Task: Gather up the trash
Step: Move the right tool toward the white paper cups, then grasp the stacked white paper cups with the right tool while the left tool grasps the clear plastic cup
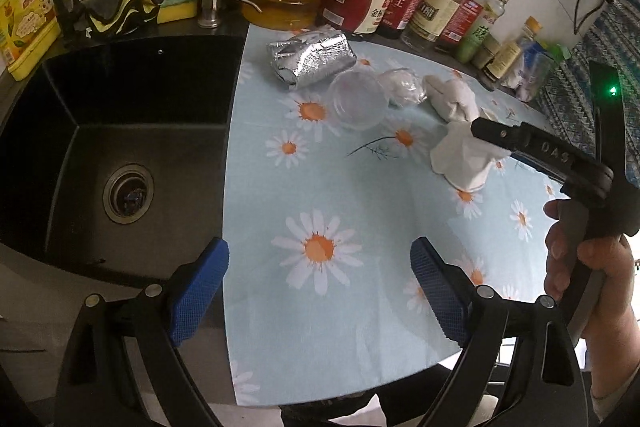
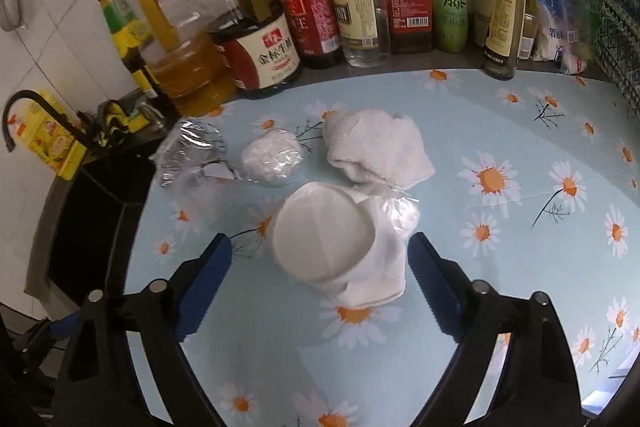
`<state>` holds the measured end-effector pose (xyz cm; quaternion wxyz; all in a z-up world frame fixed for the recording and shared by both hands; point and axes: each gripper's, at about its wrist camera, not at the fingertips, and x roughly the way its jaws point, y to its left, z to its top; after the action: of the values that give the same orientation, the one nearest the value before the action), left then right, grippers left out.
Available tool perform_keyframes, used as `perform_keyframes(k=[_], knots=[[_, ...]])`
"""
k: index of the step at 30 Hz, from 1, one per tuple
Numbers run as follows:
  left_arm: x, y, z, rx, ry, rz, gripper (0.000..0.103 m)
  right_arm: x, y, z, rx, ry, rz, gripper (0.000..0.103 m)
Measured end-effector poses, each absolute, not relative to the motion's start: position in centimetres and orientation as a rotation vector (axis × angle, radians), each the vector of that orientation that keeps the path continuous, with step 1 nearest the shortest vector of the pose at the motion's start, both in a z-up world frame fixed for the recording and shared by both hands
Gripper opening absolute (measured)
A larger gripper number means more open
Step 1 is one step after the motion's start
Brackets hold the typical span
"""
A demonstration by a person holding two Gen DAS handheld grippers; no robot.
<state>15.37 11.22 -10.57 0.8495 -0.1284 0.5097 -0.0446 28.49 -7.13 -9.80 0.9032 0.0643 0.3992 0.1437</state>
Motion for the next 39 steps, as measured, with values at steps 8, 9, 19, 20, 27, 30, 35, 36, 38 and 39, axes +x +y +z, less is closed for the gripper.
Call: perform_keyframes(k=[8,9,19,20,27,30,35,36,38,39], knots=[[16.6,10.3,-12.0,-0.259,1.121,-0.106,0.089,29.2,-7.4,-10.4,0.130,0.829,0.300,0.073],[16.7,10.2,-12.1,-0.254,1.126,-0.108,0.089,29.1,-7.4,-10.4,0.133,0.827,0.301,0.073],[17.6,9.3,-12.5,-0.214,1.145,-0.136,0.089,27.8,-8.1,-9.4,0.141,0.787,0.324,0.061],[17.6,9.2,-12.5,-0.213,1.145,-0.140,0.089,27.7,-8.3,-9.3,0.145,0.785,0.325,0.061],[18.1,8.3,-12.5,-0.191,1.151,-0.170,0.089,26.6,-9.3,-9.3,0.188,0.786,0.351,0.060],[18.4,8.0,-12.3,-0.178,1.148,-0.178,0.089,25.8,-9.9,-9.0,0.198,0.777,0.354,0.060],[19.7,7.6,-11.6,-0.144,1.134,-0.190,0.089,24.3,-11.2,-8.3,0.208,0.766,0.355,0.060],[20.0,7.5,-11.4,-0.133,1.130,-0.191,0.089,23.9,-11.6,-8.2,0.210,0.763,0.354,0.060],[21.1,7.3,-11.1,-0.111,1.123,-0.194,0.089,23.4,-12.2,-8.2,0.218,0.762,0.351,0.060],[21.6,7.2,-11.0,-0.100,1.122,-0.192,0.089,23.2,-12.5,-8.1,0.223,0.761,0.348,0.060]])
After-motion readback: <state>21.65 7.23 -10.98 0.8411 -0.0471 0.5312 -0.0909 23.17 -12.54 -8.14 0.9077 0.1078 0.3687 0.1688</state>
